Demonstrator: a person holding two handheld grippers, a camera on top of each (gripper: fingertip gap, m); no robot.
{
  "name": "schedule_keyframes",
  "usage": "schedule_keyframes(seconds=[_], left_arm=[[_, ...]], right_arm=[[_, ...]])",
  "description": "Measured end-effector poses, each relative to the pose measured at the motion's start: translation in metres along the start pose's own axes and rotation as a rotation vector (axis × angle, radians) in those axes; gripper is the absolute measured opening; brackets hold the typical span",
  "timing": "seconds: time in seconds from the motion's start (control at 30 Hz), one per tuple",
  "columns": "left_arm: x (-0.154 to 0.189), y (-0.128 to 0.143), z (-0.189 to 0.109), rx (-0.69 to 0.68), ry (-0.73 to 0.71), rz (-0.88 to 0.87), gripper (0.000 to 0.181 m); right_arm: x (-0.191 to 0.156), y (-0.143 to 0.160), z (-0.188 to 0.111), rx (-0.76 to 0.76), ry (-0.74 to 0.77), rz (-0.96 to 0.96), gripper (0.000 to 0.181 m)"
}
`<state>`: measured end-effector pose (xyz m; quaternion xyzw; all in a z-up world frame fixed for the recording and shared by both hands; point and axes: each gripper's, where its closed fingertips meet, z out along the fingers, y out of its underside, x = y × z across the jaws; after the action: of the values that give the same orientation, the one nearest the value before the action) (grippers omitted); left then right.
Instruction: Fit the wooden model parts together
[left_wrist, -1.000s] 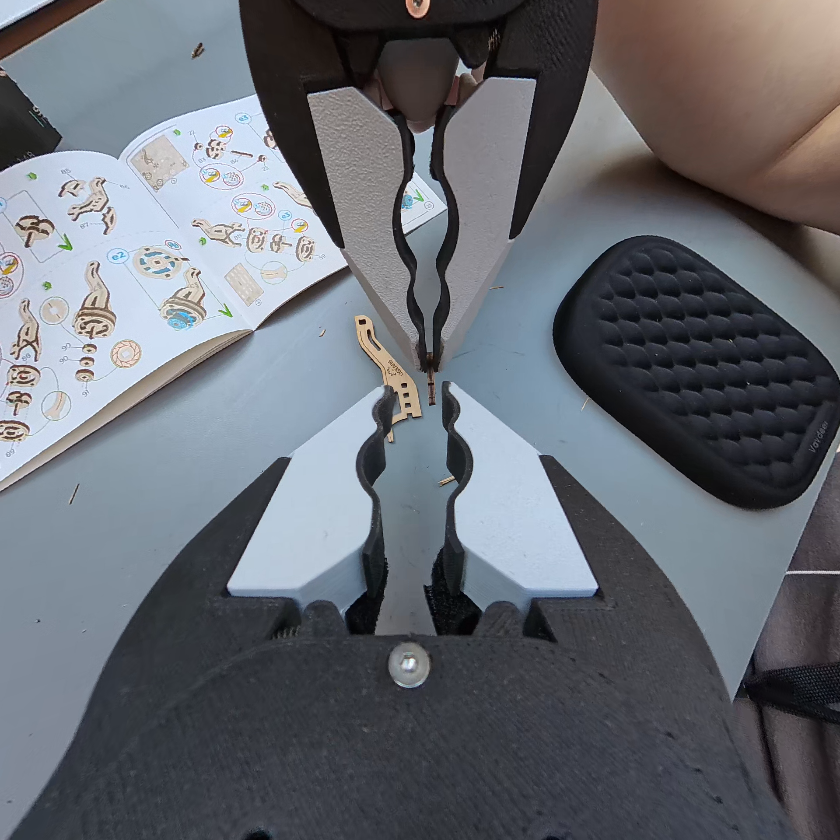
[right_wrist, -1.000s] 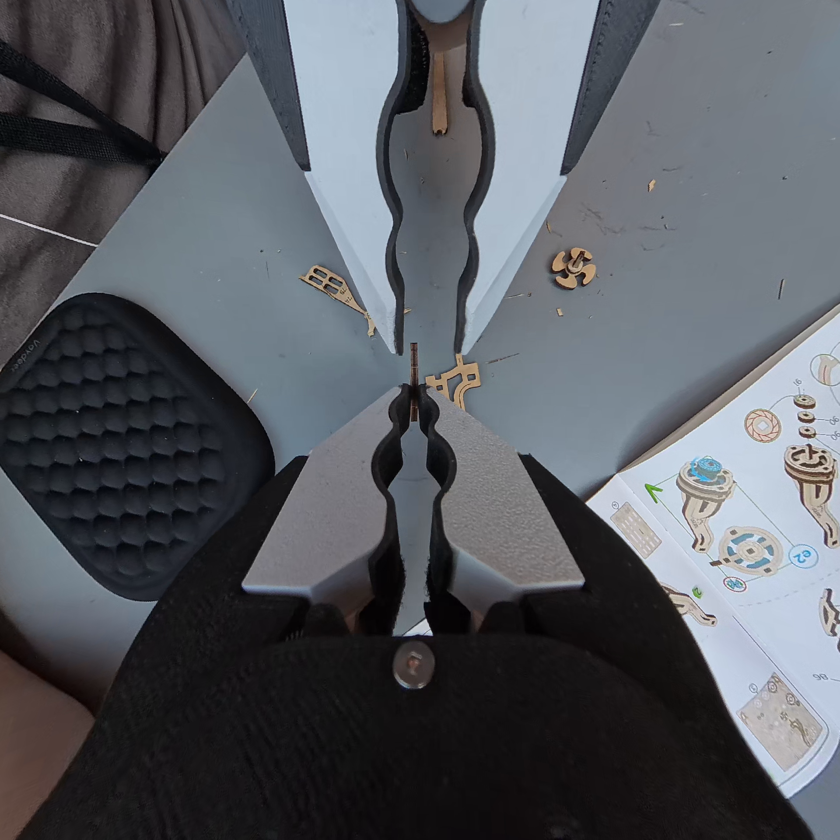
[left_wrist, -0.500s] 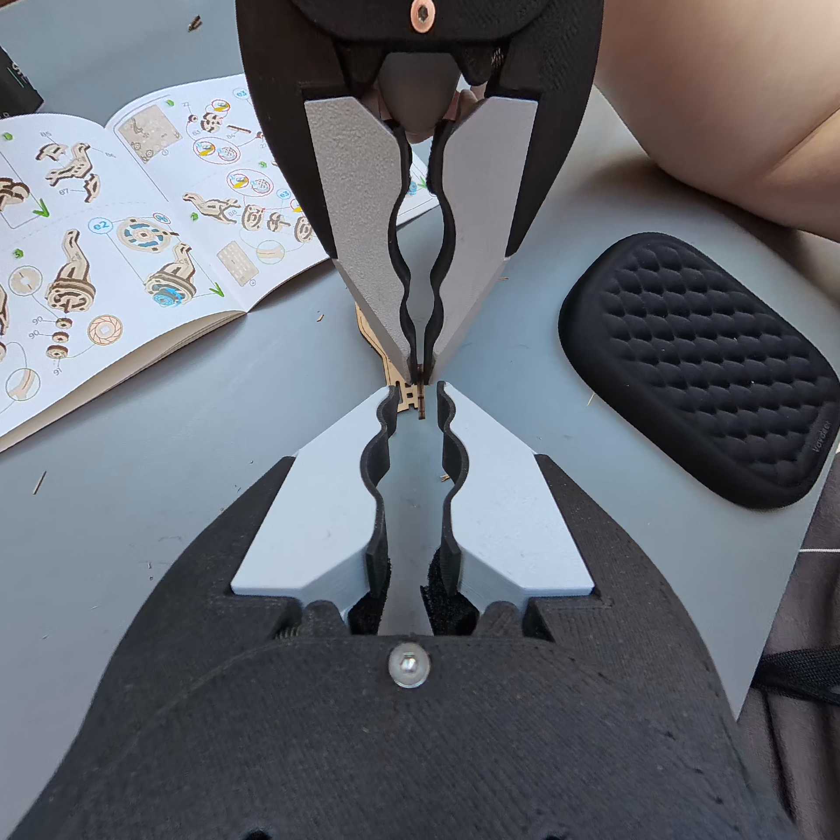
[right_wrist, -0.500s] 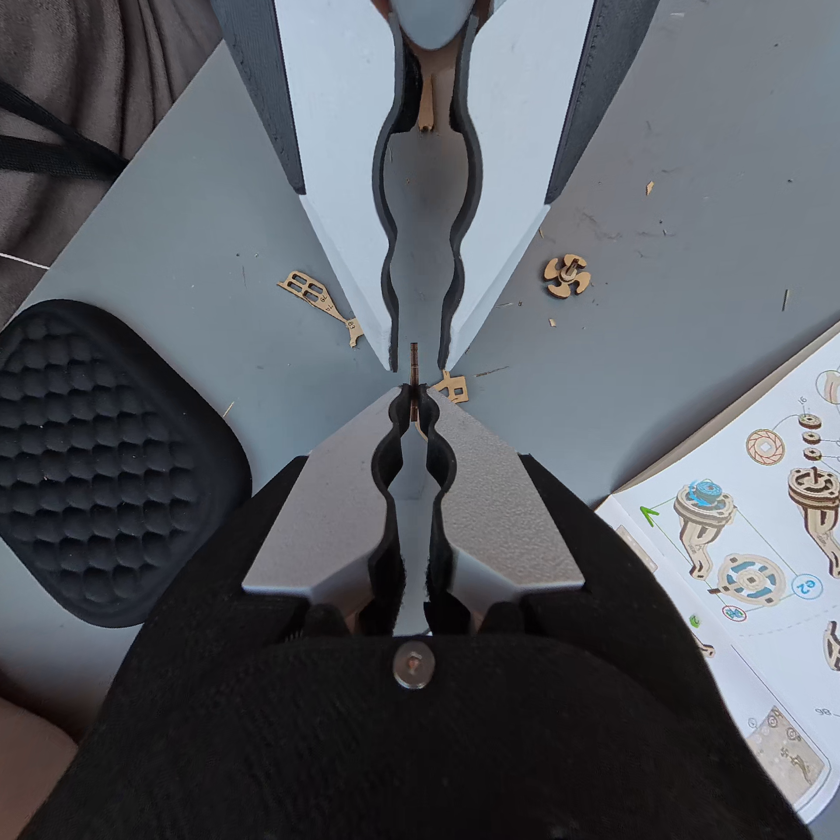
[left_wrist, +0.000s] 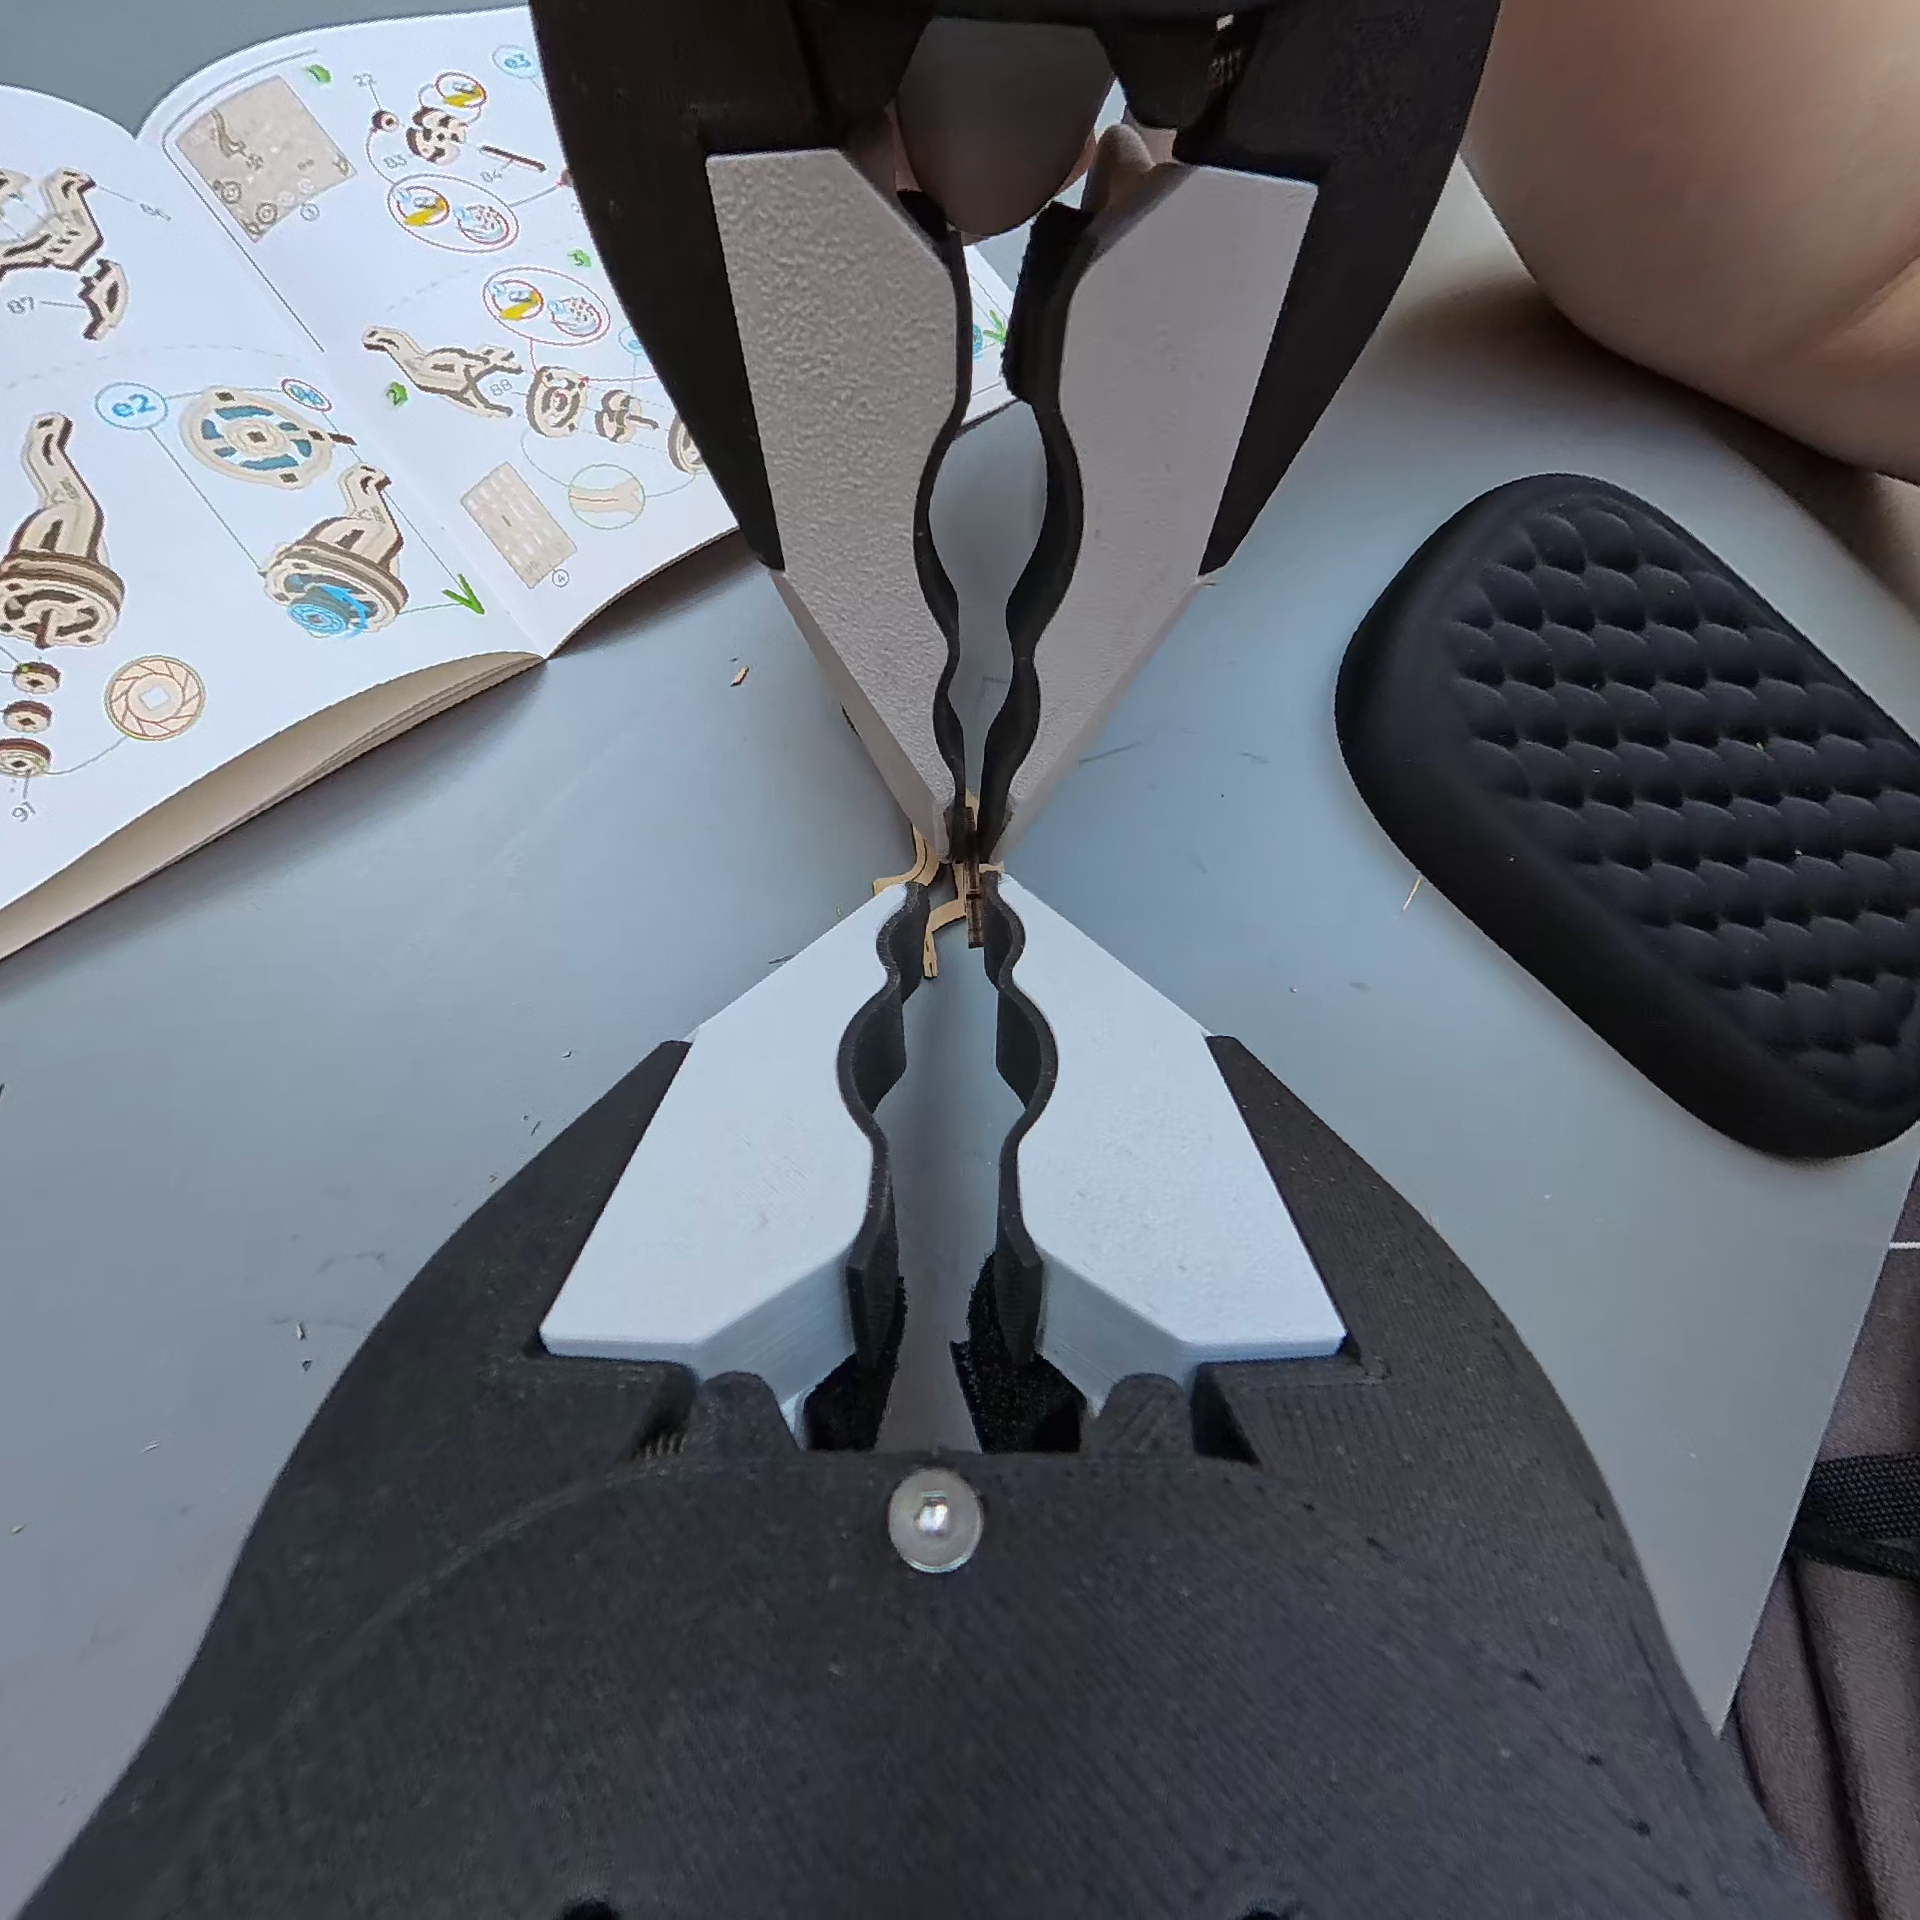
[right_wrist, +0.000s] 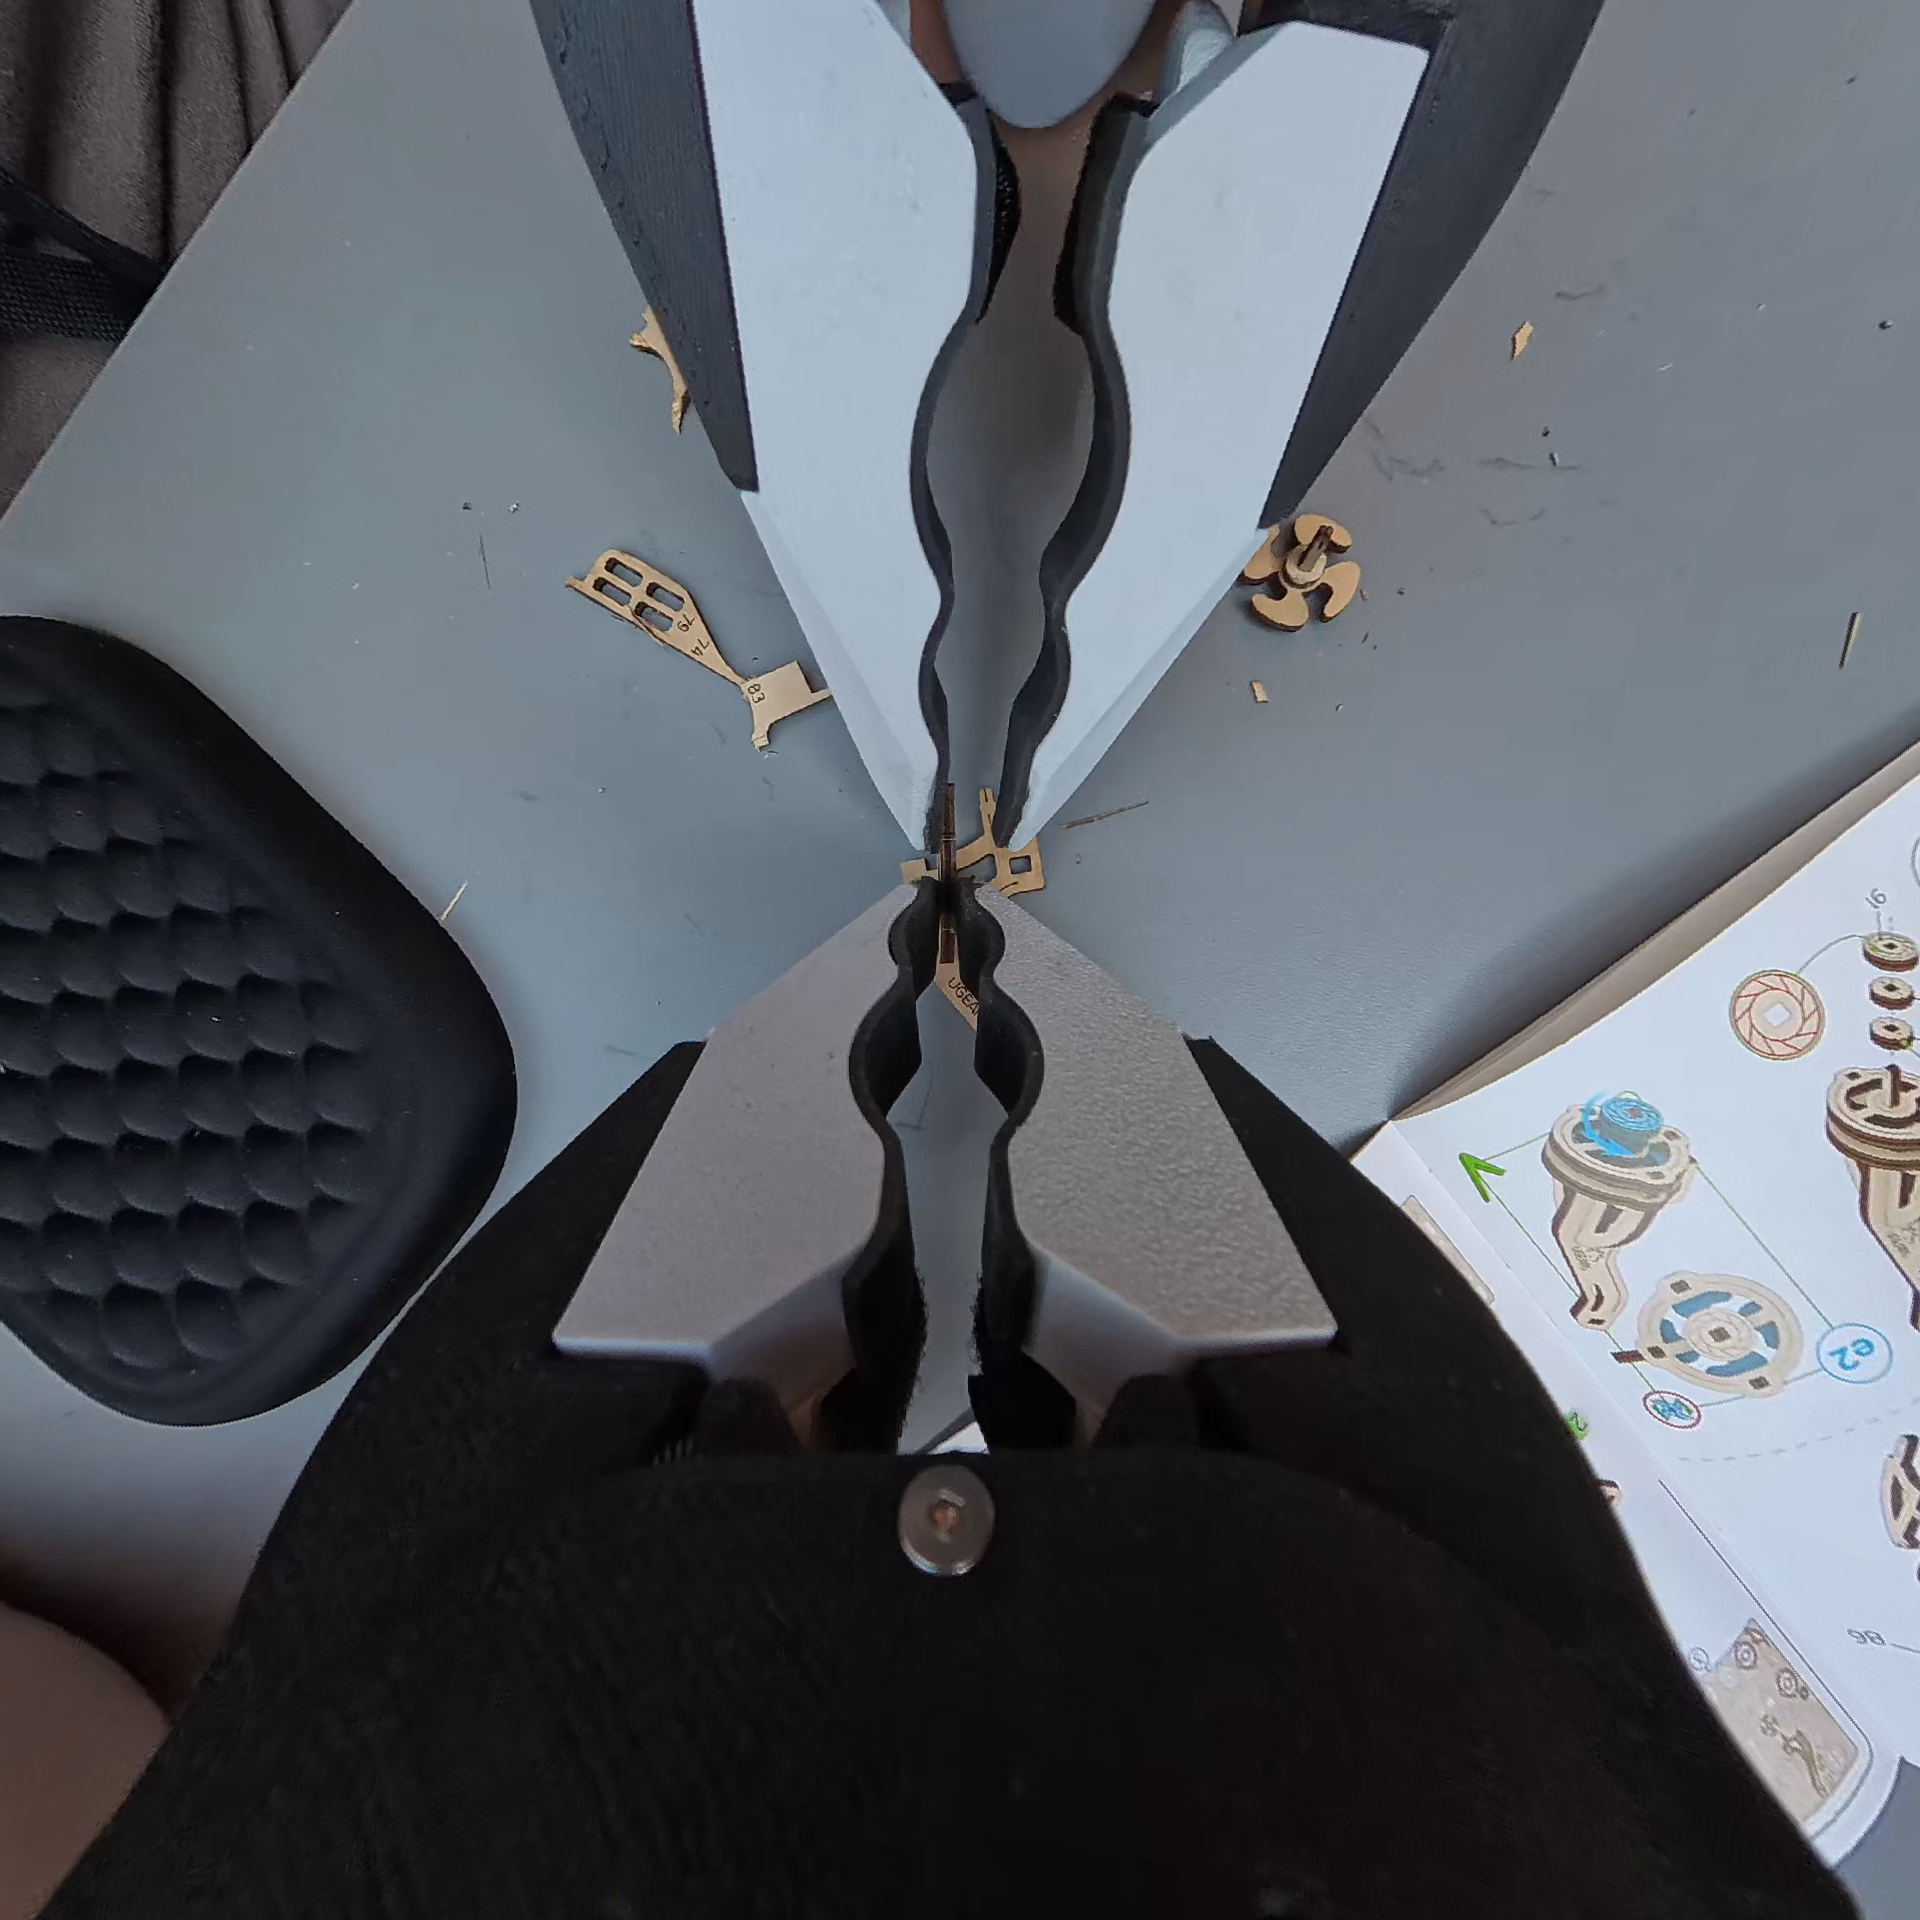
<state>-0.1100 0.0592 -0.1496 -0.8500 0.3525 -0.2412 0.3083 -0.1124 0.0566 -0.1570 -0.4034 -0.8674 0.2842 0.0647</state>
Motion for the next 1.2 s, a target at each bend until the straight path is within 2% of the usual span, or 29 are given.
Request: schedule_keyframes(seconds=[0.23,0.33,0.47,0.63,0.77,0.93,1.2], left_arm=[[0.006,0.0,0.003,-0.004,0.028,0.007,0.003],[0.007,-0.004,0.001,0.023,0.032,0.001,0.012],[0.006,-0.008,-0.004,0.076,0.053,-0.006,0.015],[-0.005,0.004,0.0,0.028,0.008,0.027,0.028],[-0.008,0.012,0.003,-0.01,-0.023,0.072,0.035],[-0.015,0.016,0.003,-0.025,-0.052,0.077,0.035],[-0.024,0.018,0.0,-0.025,-0.104,0.113,0.034]], right_arm=[[-0.002,0.0,0.0,-0.028,0.021,-0.044,0.002],[-0.005,-0.001,-0.007,-0.03,0.026,-0.046,0.002],[-0.008,0.01,-0.03,-0.038,0.039,0.001,0.002],[-0.012,0.018,-0.066,0.016,0.054,0.083,0.002],[-0.012,0.018,-0.082,0.032,0.093,0.08,0.002],[-0.015,0.017,-0.089,0.036,0.114,0.072,0.002],[-0.015,0.018,-0.083,0.014,0.104,0.071,0.002]])
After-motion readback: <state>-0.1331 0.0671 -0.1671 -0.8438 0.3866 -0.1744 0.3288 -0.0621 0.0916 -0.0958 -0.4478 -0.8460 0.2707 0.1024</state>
